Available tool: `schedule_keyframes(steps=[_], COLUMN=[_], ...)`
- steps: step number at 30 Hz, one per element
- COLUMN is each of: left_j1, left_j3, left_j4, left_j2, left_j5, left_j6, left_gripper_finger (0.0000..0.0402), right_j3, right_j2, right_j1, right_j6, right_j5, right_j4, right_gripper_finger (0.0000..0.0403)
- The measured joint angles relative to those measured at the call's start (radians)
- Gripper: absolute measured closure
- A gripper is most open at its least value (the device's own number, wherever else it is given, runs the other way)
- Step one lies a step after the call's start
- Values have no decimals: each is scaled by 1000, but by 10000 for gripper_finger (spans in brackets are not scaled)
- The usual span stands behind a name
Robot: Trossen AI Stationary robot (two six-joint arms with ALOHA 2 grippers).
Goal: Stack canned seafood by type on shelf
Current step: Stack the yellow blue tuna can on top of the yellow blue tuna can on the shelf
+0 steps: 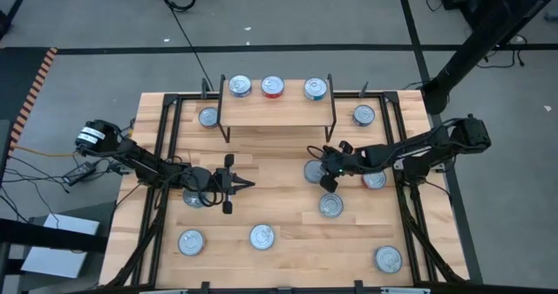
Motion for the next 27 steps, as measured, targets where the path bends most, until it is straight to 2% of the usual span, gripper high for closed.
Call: schedule_keyframes(steps=[7,13,27], left_j1=[0,0,0], left_j3=[0,0,0], left_j4=[0,0,0], left_j2=[0,0,0], left_j5=[0,0,0], left_j6=[0,0,0], left_gripper_finger=[400,400,400], right_j3=[45,49,-41], right_j2=[0,1,1], right_j1=[14,22,-23], right_j6=[-40,-73,-7], right_j5=[22,-60,-3], right_j4=[-5,87,95], right_gripper_finger=[400,399,398])
